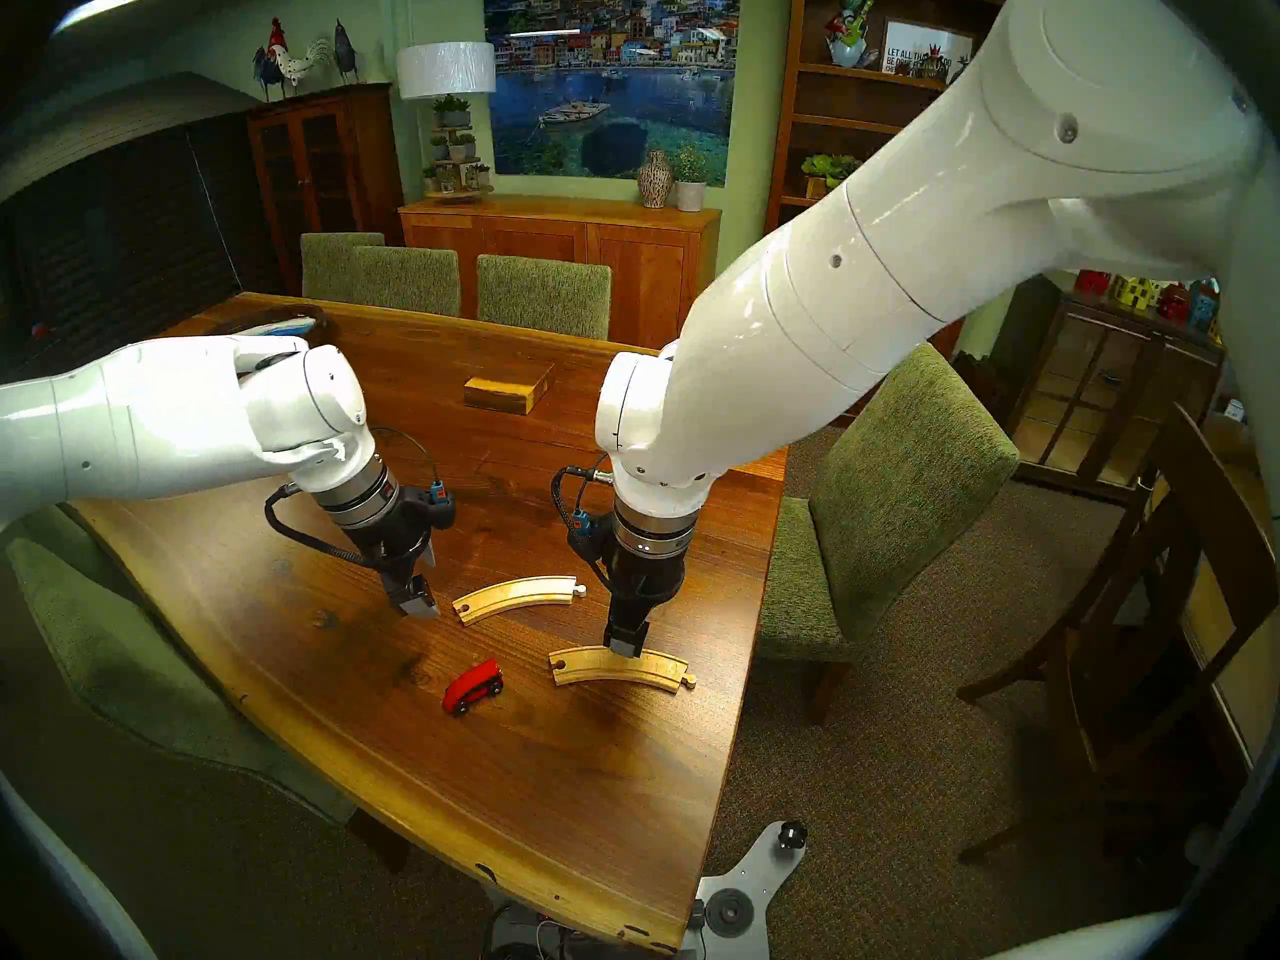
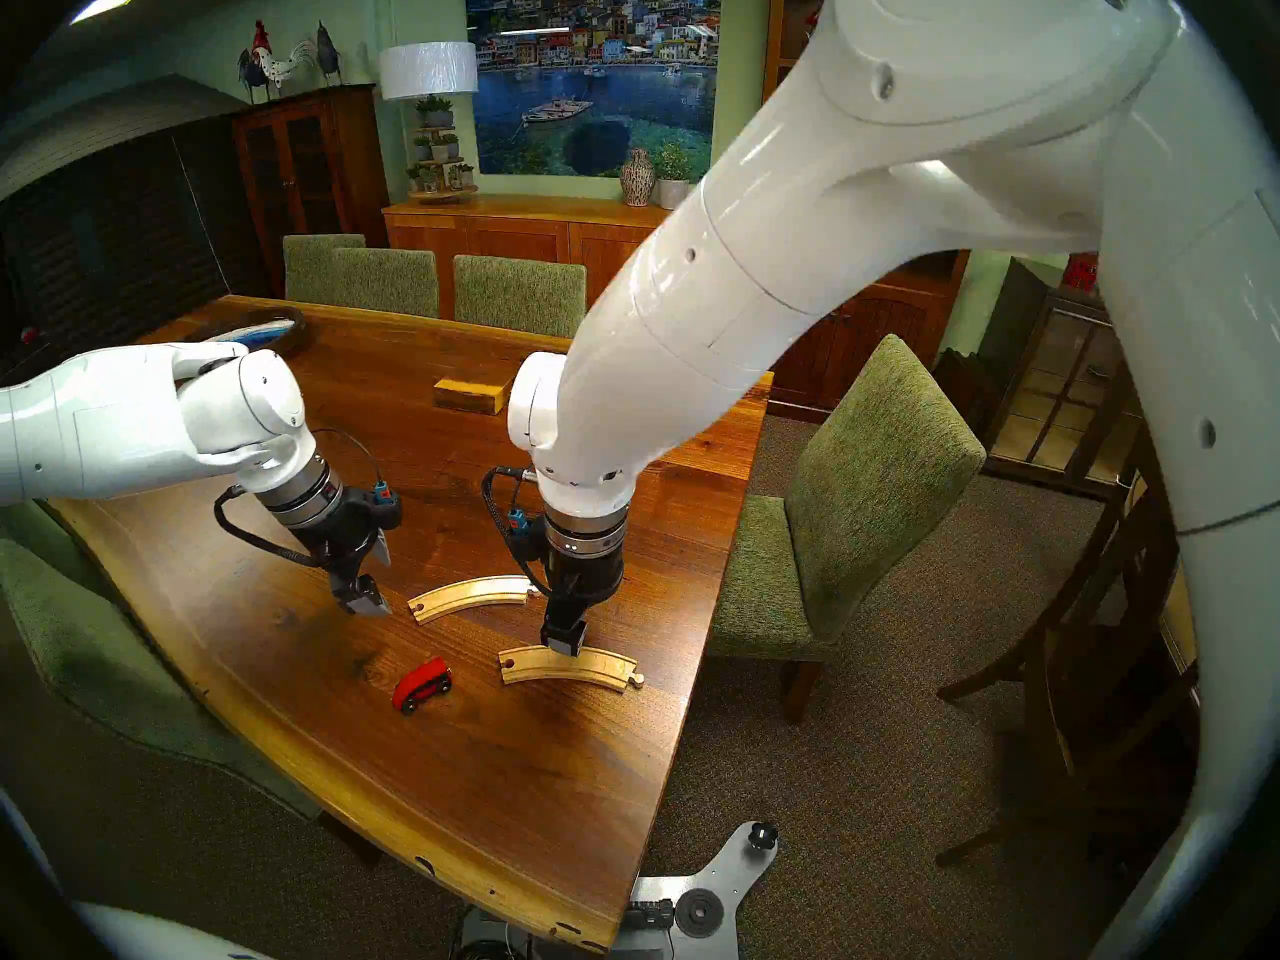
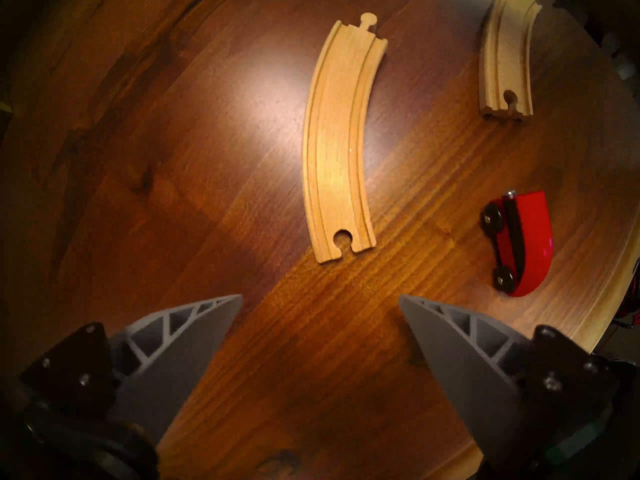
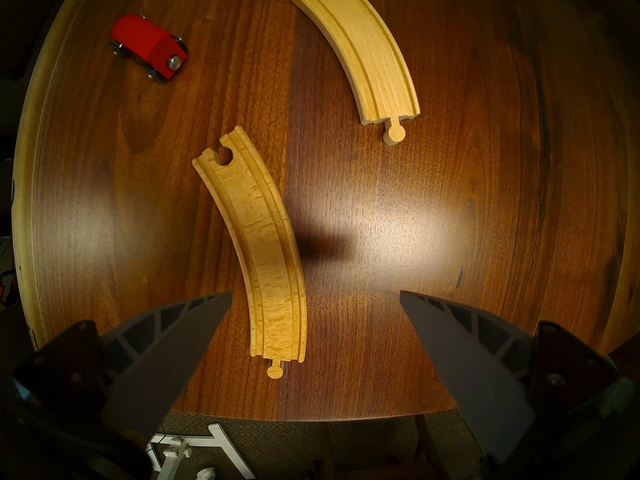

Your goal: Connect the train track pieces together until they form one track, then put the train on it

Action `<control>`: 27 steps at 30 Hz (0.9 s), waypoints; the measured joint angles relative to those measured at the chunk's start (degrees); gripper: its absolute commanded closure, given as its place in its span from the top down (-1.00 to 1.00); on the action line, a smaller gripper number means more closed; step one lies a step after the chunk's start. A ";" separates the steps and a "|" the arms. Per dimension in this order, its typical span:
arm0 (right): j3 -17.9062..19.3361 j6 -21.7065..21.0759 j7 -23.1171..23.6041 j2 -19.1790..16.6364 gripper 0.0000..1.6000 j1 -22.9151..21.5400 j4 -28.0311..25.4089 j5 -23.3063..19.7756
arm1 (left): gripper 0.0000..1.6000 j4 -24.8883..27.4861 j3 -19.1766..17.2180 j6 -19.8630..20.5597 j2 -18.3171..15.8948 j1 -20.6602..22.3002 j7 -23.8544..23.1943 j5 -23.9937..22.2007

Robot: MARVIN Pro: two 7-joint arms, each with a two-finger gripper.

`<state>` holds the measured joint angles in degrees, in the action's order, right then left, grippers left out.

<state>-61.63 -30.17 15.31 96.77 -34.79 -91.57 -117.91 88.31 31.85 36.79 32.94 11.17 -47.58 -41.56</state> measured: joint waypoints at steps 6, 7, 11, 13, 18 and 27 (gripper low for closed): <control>0.00 -0.01 0.00 0.00 1.00 0.00 0.00 0.00 | 1.00 -3.44 -1.13 0.09 4.16 -0.95 -1.25 -1.59; 0.00 -0.01 -0.01 0.00 1.00 0.00 0.00 0.01 | 1.00 -3.71 -1.22 0.05 4.47 -1.03 -1.34 -1.71; 0.00 -0.01 -0.01 0.00 1.00 0.00 0.00 0.01 | 1.00 -5.06 -1.80 -0.20 6.31 -1.94 -1.28 -2.53; 0.00 -0.01 -0.01 0.00 1.00 0.00 0.00 0.01 | 1.00 -5.22 -2.00 -0.21 6.73 -2.37 -0.74 -2.79; 0.01 -0.02 -0.01 0.00 1.00 0.00 0.00 0.01 | 1.00 -5.50 -2.37 -0.05 7.84 -4.47 2.63 -3.58; 0.01 -0.02 -0.01 0.00 1.00 0.00 -0.01 0.01 | 1.00 -5.77 -2.40 1.23 9.19 -7.07 7.06 -4.09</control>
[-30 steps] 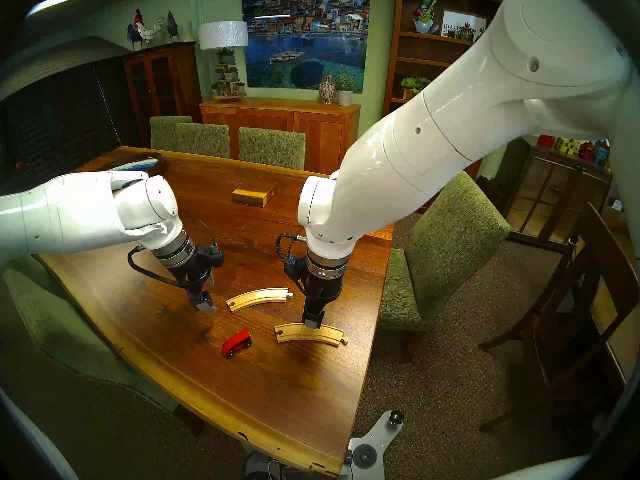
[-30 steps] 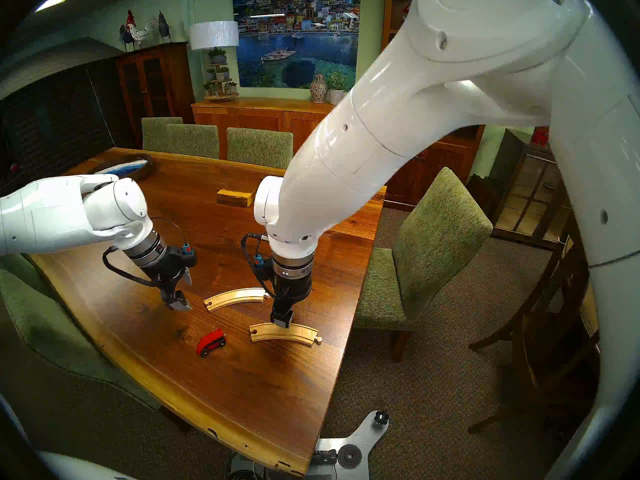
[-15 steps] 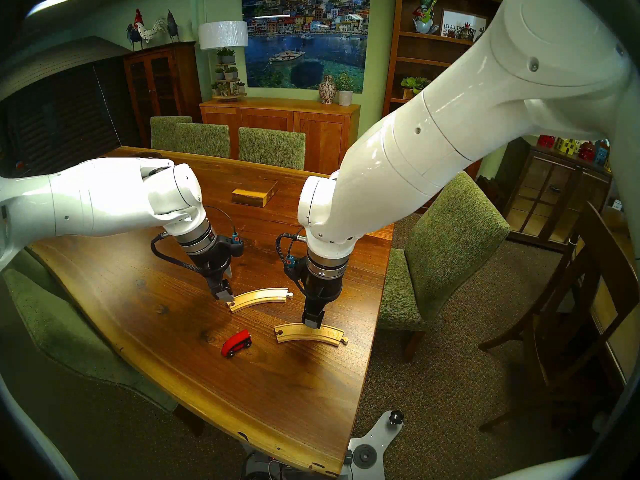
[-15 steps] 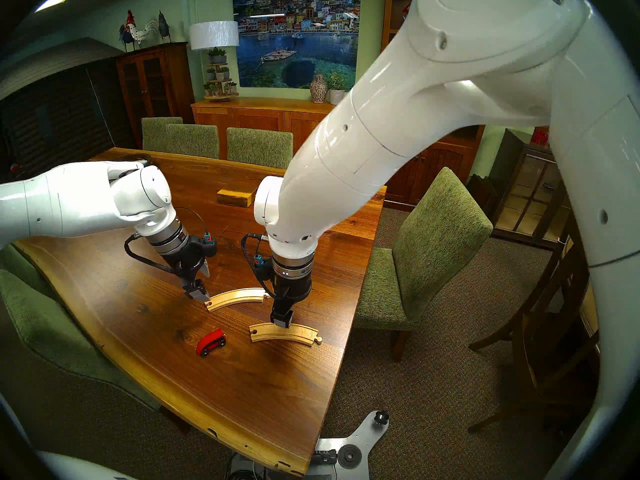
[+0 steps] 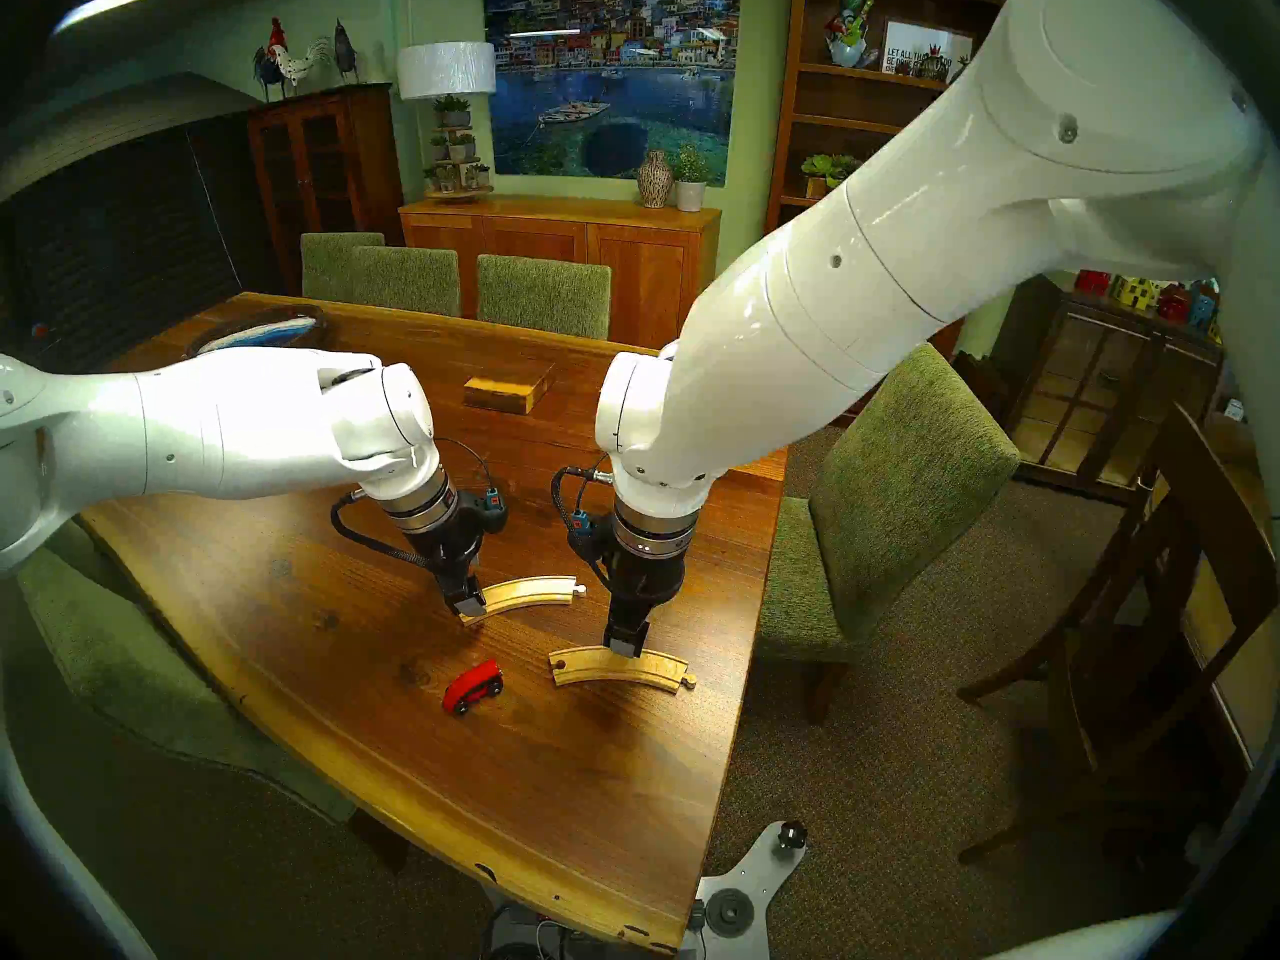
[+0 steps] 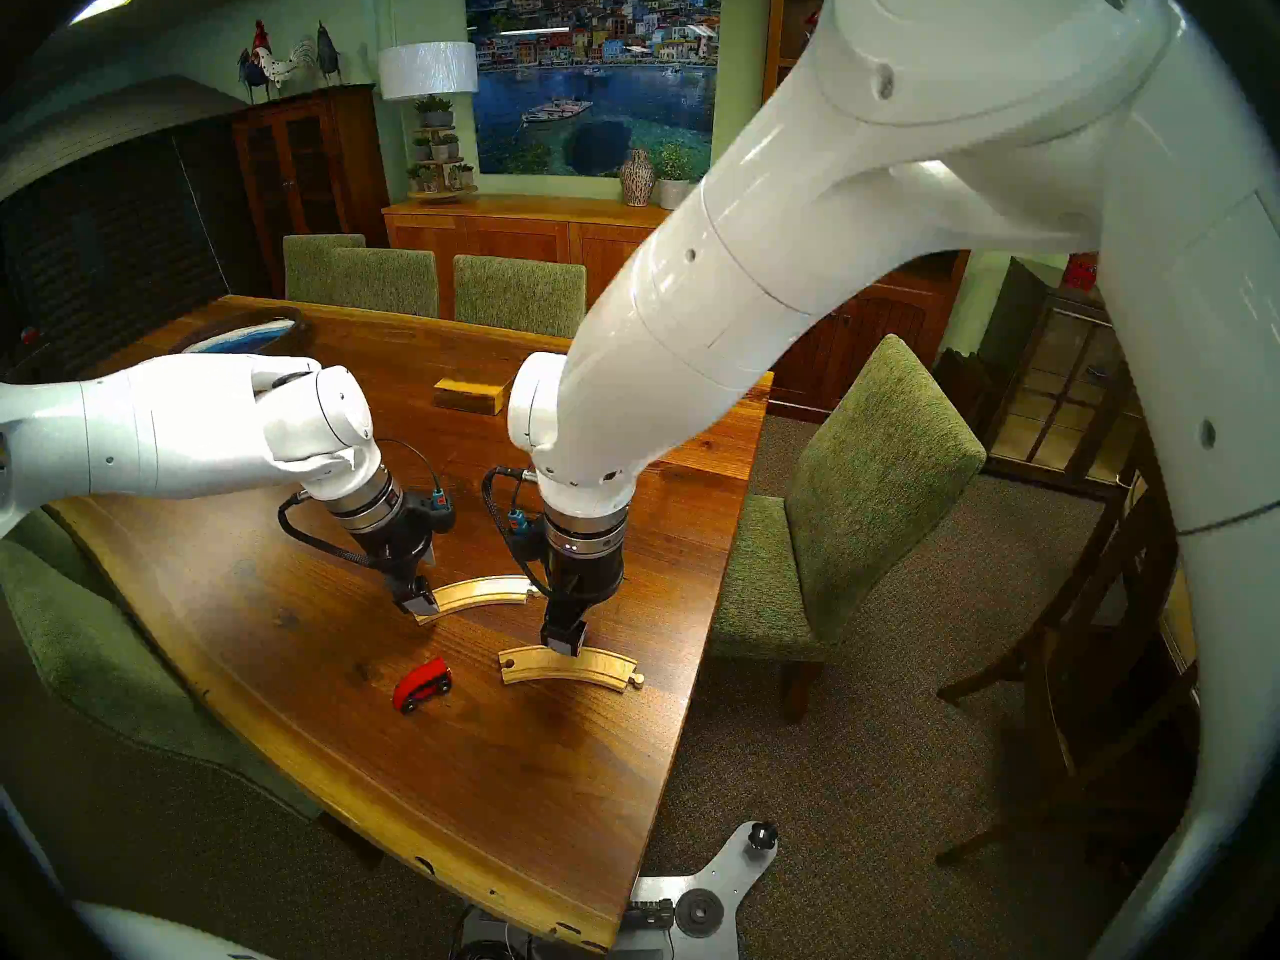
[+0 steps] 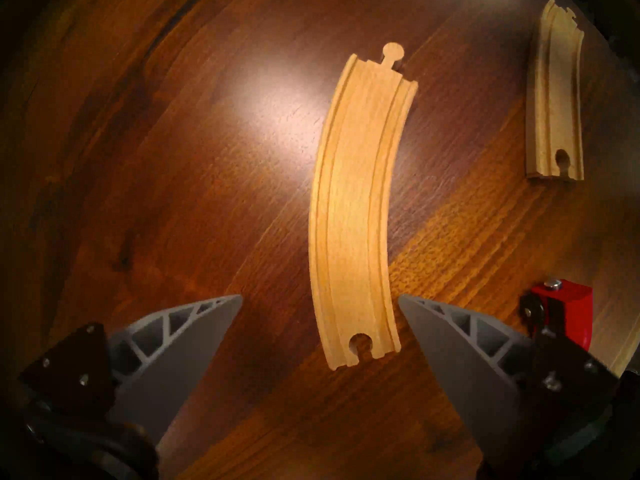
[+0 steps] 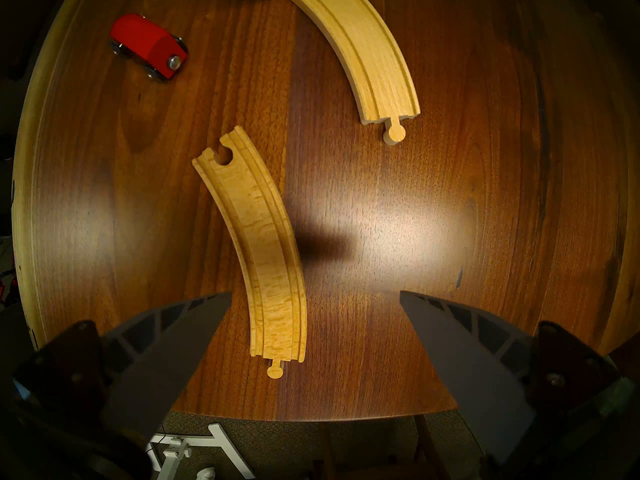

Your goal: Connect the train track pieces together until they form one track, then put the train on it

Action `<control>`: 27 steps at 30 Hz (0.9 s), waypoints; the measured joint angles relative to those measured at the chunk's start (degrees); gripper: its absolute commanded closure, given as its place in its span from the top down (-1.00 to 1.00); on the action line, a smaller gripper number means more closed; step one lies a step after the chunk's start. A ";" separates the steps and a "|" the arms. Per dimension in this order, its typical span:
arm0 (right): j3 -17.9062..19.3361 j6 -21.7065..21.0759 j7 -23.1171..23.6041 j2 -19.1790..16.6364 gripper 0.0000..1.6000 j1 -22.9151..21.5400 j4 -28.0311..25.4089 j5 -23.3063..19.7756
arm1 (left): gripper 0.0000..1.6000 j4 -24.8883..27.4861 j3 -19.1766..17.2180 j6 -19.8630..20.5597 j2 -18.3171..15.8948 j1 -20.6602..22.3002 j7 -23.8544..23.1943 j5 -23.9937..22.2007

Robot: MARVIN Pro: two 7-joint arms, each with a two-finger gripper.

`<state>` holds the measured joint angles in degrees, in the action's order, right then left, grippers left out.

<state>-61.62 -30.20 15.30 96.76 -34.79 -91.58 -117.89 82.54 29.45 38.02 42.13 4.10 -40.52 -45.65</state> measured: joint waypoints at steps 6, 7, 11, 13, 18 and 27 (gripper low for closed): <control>0.00 -0.01 0.00 0.00 1.00 0.00 0.00 0.00 | 1.00 -0.03 -0.02 0.32 0.33 -0.47 1.17 -0.22; 0.00 -0.01 0.00 0.00 1.00 0.00 0.00 0.00 | 1.00 -0.01 -0.02 0.33 0.34 -0.60 1.49 -0.23; 0.00 -0.01 0.00 0.00 1.00 0.00 0.00 0.00 | 1.00 -0.02 0.05 0.14 0.32 -1.19 2.37 -0.34; 0.00 -0.01 0.00 0.00 1.00 0.00 0.00 0.00 | 1.00 -0.10 0.05 -0.09 0.28 -1.29 2.42 -0.51; 0.01 -0.01 0.00 0.00 1.00 0.00 0.00 0.00 | 0.80 -0.37 0.03 -0.60 0.15 -1.40 2.43 -0.92; 0.01 -0.02 0.00 0.00 1.00 0.00 0.00 0.01 | 0.11 -0.48 0.07 -1.09 0.15 -1.66 2.38 -1.19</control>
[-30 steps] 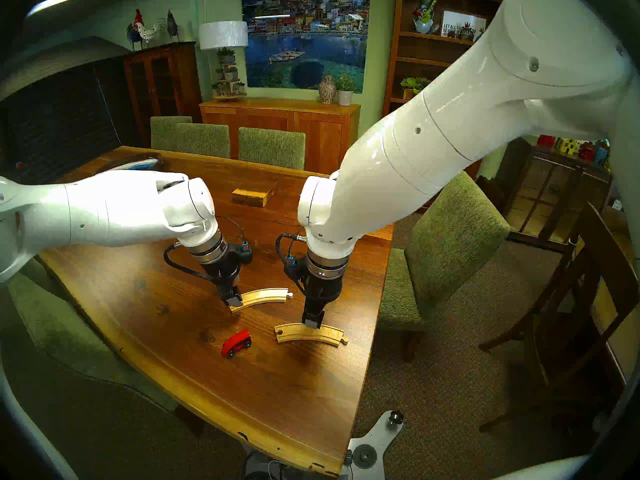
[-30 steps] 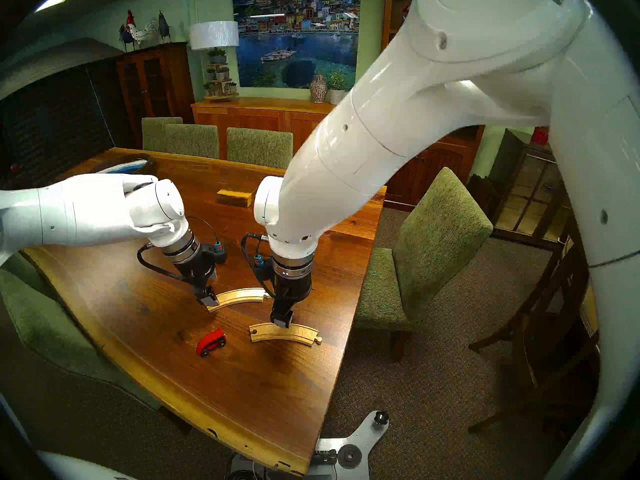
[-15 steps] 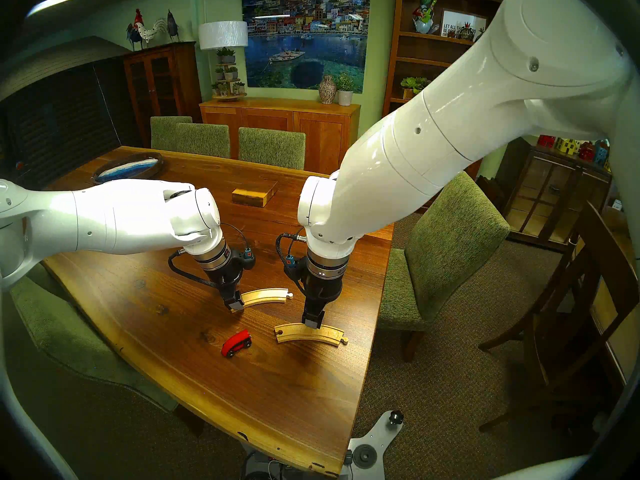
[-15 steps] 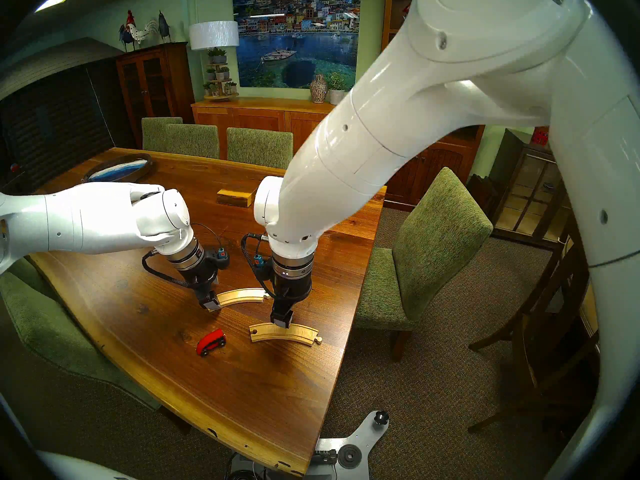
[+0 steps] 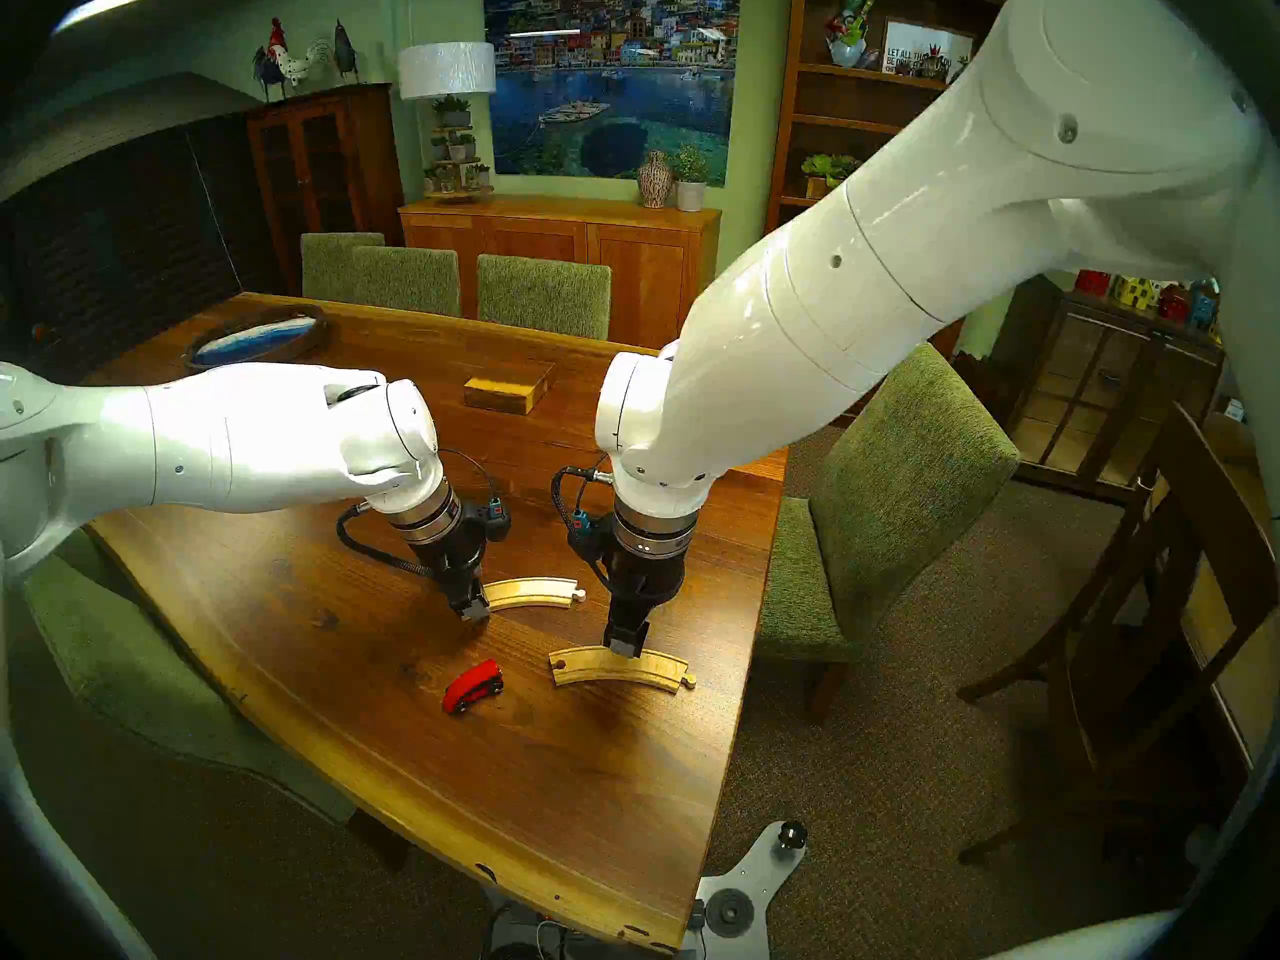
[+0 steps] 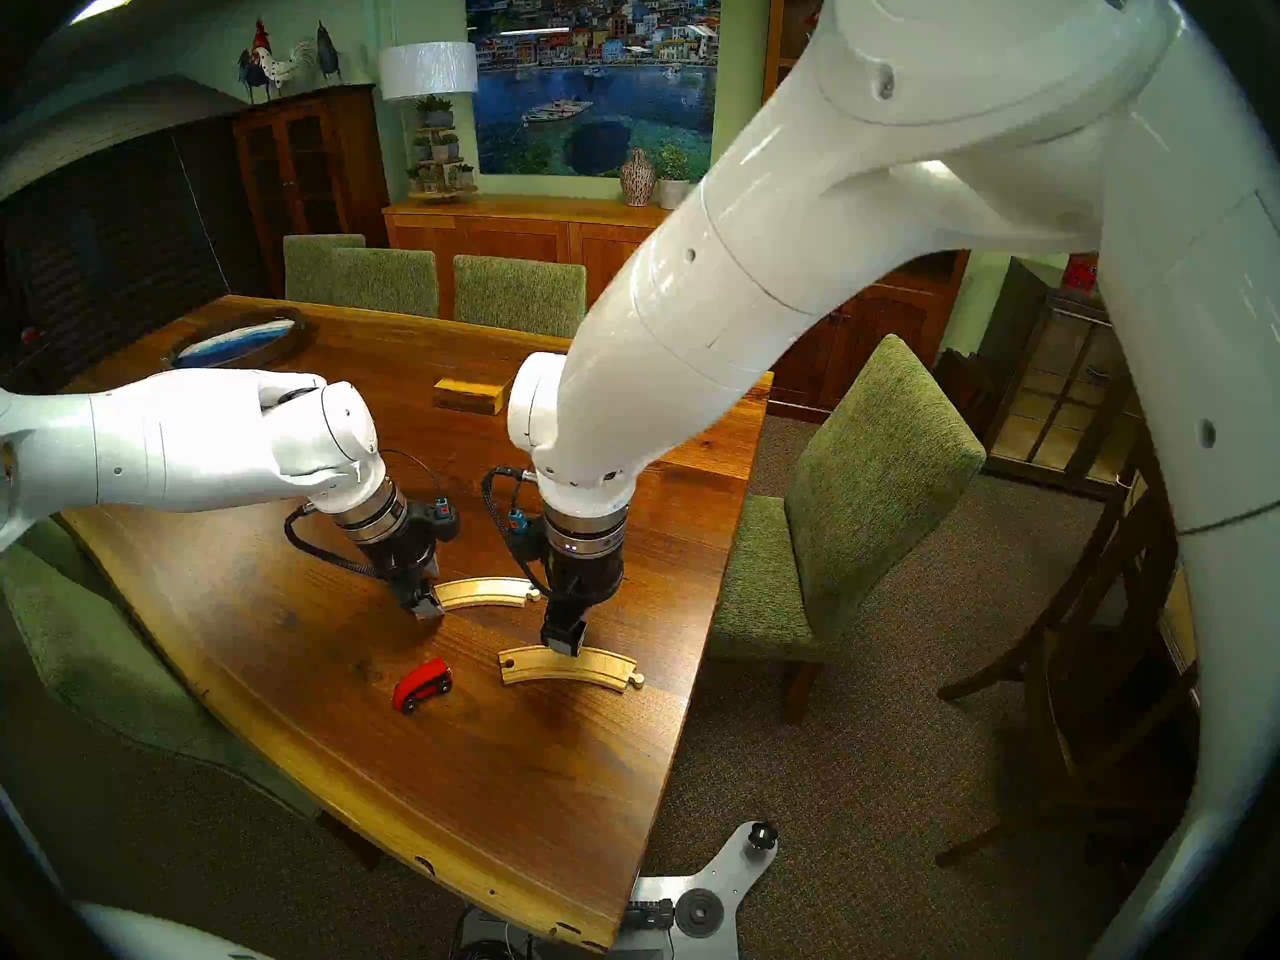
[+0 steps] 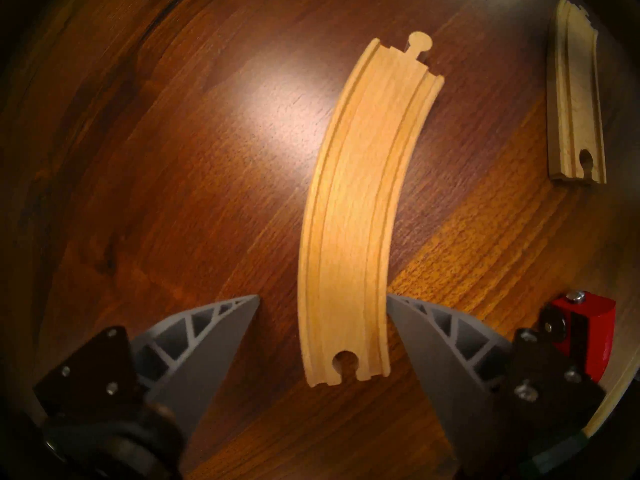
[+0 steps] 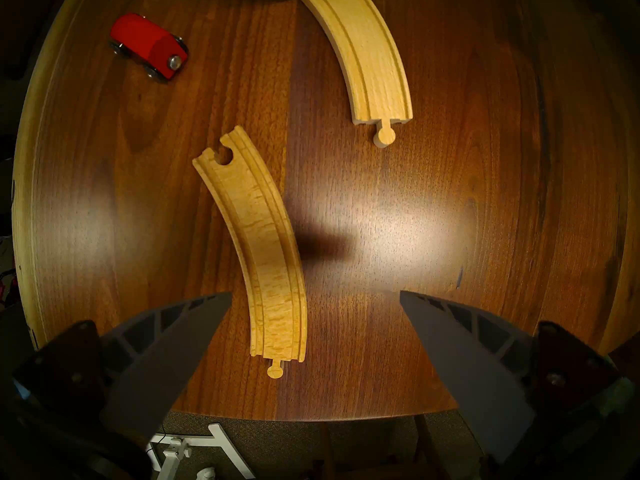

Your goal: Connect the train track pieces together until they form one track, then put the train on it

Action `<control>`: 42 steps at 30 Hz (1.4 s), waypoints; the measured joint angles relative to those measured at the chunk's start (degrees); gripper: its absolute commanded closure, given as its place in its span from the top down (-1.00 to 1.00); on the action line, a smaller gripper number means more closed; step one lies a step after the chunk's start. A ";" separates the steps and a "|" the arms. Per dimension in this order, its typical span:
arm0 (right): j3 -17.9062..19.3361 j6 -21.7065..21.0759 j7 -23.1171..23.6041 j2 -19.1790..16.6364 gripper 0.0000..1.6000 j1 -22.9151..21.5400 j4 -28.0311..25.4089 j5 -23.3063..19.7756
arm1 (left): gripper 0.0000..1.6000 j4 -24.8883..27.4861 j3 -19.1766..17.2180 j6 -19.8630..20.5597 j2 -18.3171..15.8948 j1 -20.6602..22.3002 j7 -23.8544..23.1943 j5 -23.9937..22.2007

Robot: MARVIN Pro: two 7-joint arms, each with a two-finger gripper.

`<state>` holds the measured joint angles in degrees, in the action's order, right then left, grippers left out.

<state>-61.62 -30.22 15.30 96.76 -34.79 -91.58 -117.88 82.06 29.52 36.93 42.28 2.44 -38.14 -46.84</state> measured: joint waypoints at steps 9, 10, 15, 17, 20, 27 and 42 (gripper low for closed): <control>0.00 0.00 0.00 0.00 1.00 0.00 0.00 0.00 | -0.20 -0.16 -0.05 -0.15 0.18 -0.05 -0.11 0.16; 0.00 0.00 0.00 0.00 1.00 0.00 0.00 0.00 | -0.26 -0.16 -0.05 -0.14 0.18 -0.03 -0.13 0.16; 0.00 0.00 0.00 0.00 1.00 0.00 0.00 0.00 | -1.00 -0.23 -0.15 0.14 0.25 0.13 -0.23 0.13; 0.00 -0.01 0.00 0.00 1.00 0.00 0.00 0.00 | -1.00 -0.37 -0.23 0.29 0.27 0.19 -0.24 0.12; 0.00 -0.01 -0.01 0.00 1.00 0.01 0.00 0.00 | -1.00 -0.42 -0.23 0.40 0.34 0.17 -0.20 0.11; 0.00 -0.02 -0.01 0.00 1.00 0.01 0.00 0.00 | -1.00 -0.46 -0.24 0.43 0.38 0.16 -0.17 0.12; 0.00 -0.02 -0.01 0.00 1.00 0.01 -0.01 0.01 | -1.00 -0.61 -0.24 0.12 0.37 0.12 -0.16 0.09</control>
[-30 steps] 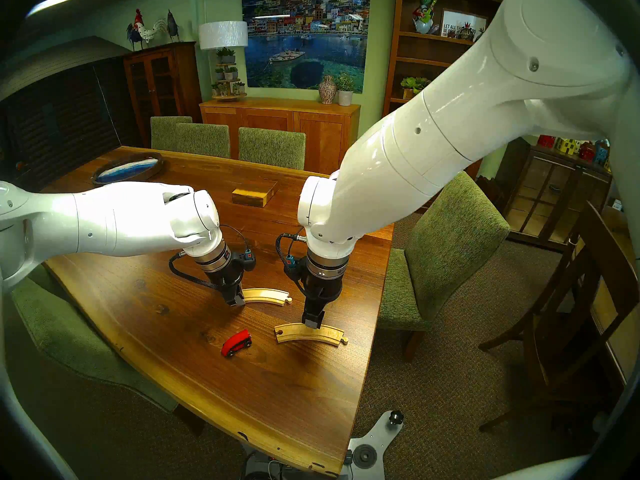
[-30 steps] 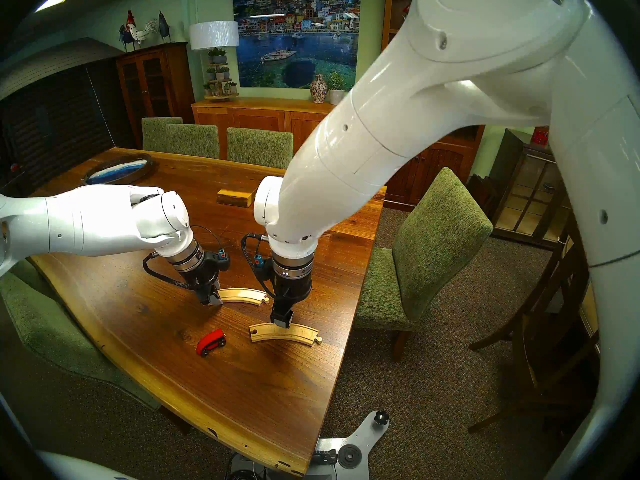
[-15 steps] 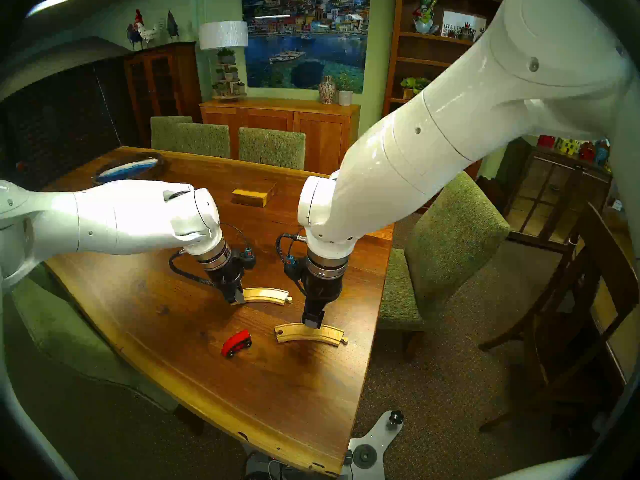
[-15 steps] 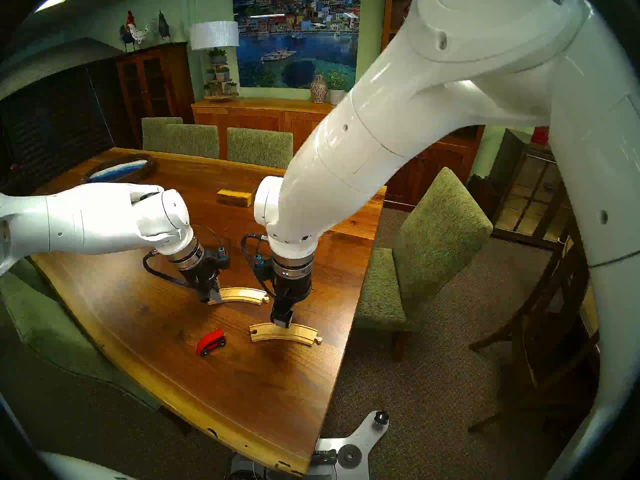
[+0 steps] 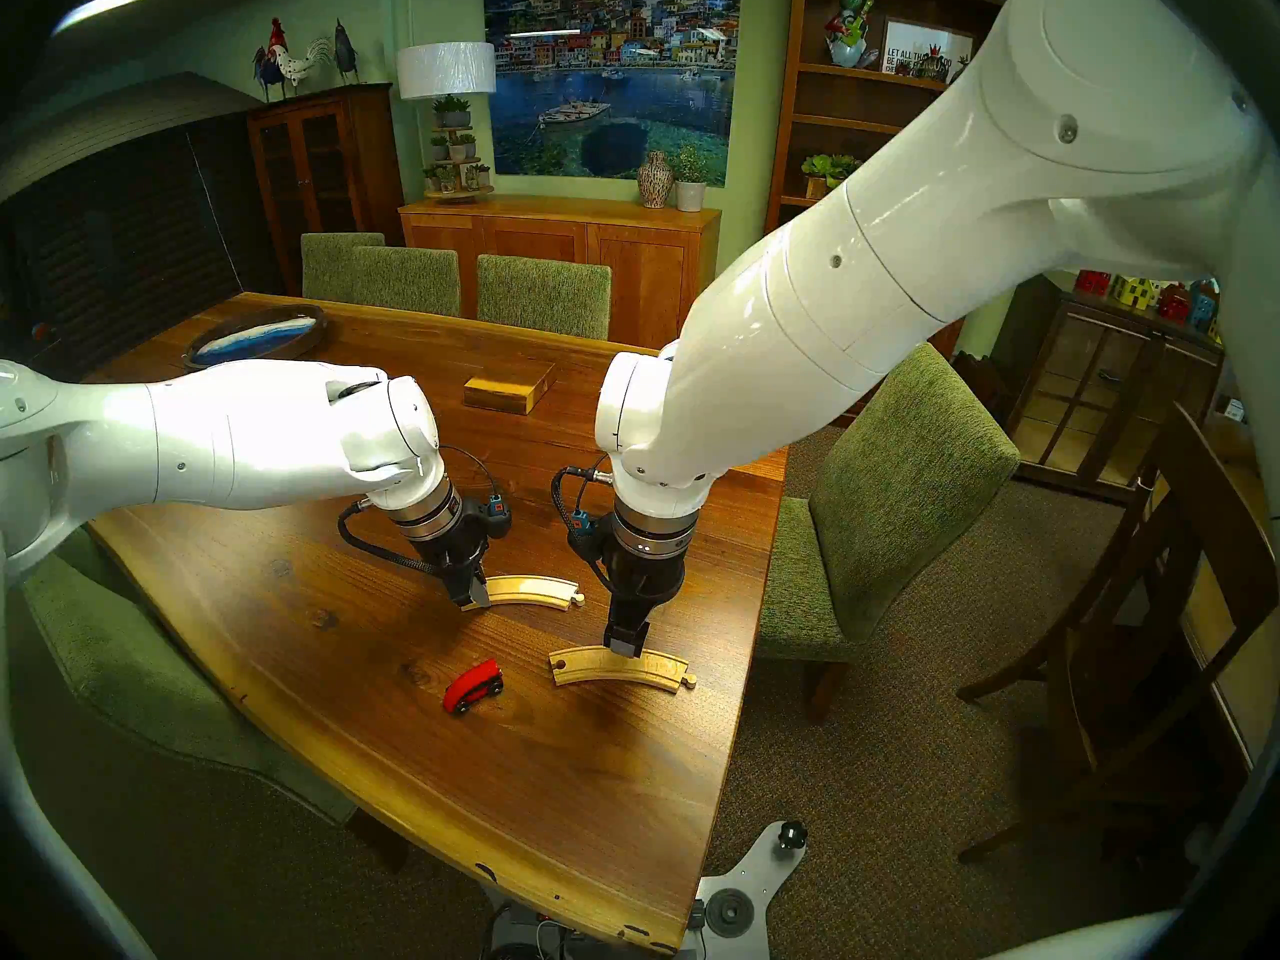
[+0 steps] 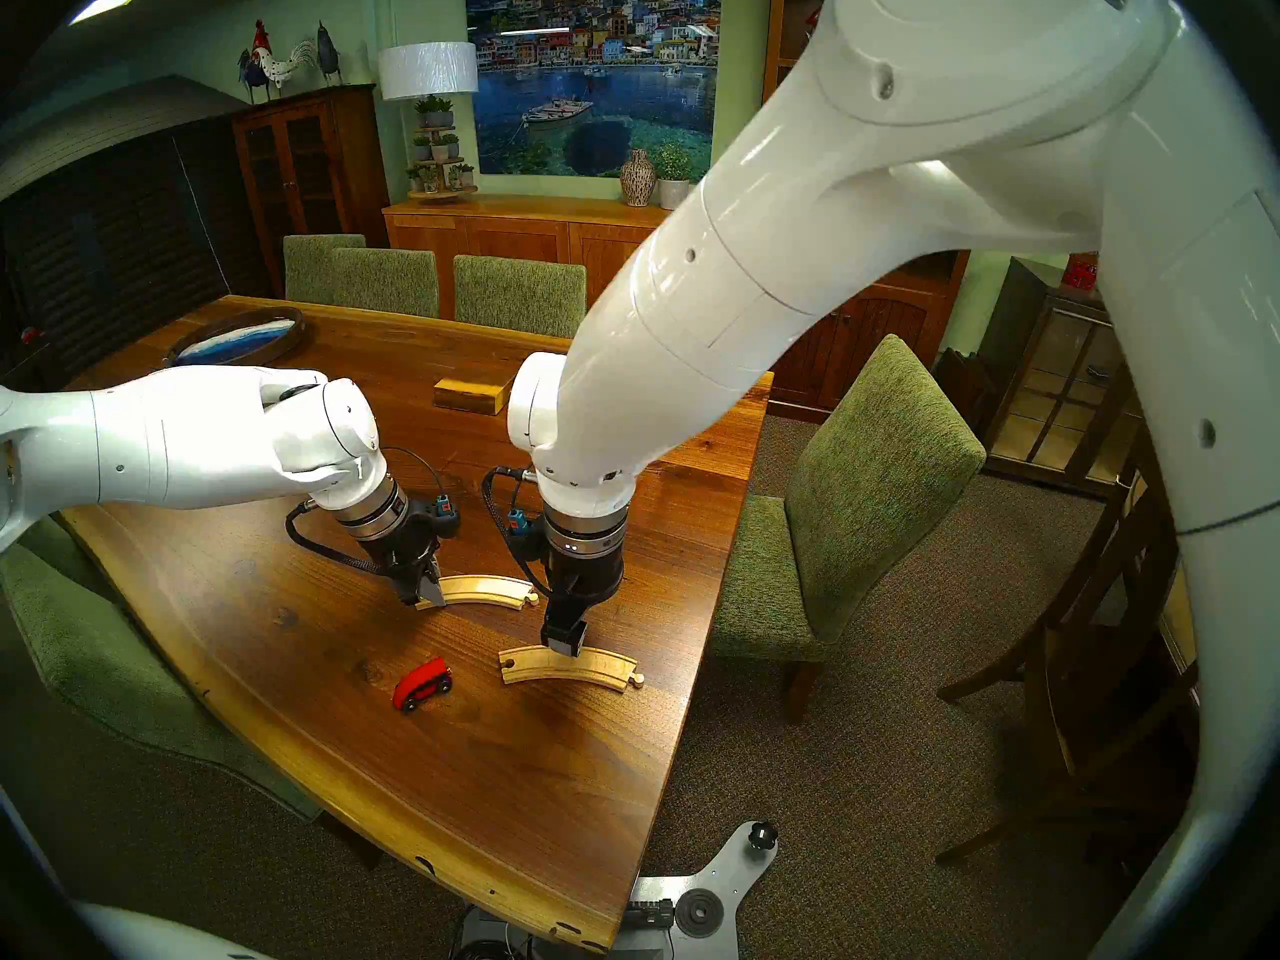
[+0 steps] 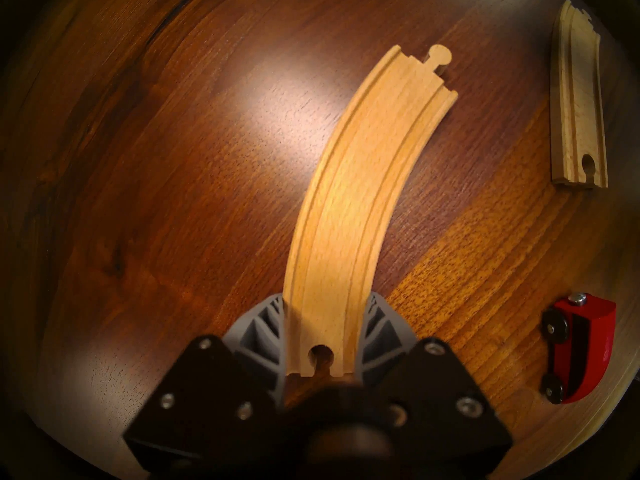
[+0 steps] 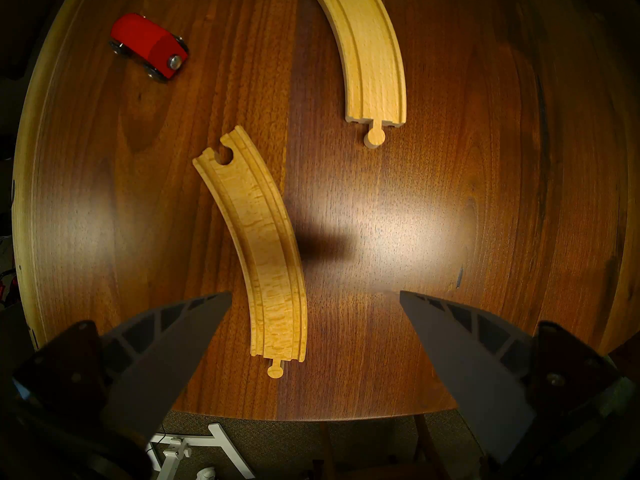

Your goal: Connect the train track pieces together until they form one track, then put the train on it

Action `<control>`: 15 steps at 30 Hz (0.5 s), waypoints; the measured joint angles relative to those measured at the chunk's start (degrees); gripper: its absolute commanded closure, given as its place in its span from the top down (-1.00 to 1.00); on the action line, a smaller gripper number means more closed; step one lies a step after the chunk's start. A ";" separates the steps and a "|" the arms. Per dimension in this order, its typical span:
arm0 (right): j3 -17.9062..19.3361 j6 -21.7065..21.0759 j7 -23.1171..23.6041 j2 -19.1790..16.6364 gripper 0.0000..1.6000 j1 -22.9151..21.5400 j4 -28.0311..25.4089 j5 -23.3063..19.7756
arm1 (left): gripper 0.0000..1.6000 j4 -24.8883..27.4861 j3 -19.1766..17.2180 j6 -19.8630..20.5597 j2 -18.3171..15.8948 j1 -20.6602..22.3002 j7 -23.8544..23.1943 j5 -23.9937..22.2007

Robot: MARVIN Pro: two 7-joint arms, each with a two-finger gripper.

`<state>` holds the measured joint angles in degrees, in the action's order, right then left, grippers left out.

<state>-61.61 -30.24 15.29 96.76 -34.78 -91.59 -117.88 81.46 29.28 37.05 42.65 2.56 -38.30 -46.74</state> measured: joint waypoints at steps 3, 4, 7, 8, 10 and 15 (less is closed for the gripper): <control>0.00 0.00 0.00 0.00 1.00 0.00 0.00 0.00 | -1.00 -0.03 0.00 -0.05 0.00 -0.01 0.02 0.00; 0.00 -0.02 0.00 0.00 1.00 0.00 0.00 0.00 | -1.00 -0.03 0.00 -0.06 0.00 -0.01 0.02 0.00; 0.01 -0.11 0.00 0.00 1.00 0.00 0.00 0.00 | -1.00 -0.04 0.00 -0.07 0.00 -0.01 0.03 0.00; 0.02 -0.18 0.00 0.00 1.00 -0.01 -0.02 0.00 | -1.00 -0.04 0.00 -0.08 0.00 -0.01 0.03 0.00; 0.02 -0.45 0.25 0.01 1.00 -0.02 -0.03 0.02 | -1.00 -0.05 0.00 -0.09 0.00 -0.02 0.03 0.00; -0.01 -1.15 1.11 0.01 1.00 -0.03 -0.15 0.09 | -1.00 -0.06 0.00 -0.12 0.00 -0.02 0.03 0.00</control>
<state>-61.62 -31.39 16.40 96.77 -34.82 -91.74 -117.79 81.39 29.28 36.93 42.64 2.54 -38.27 -46.74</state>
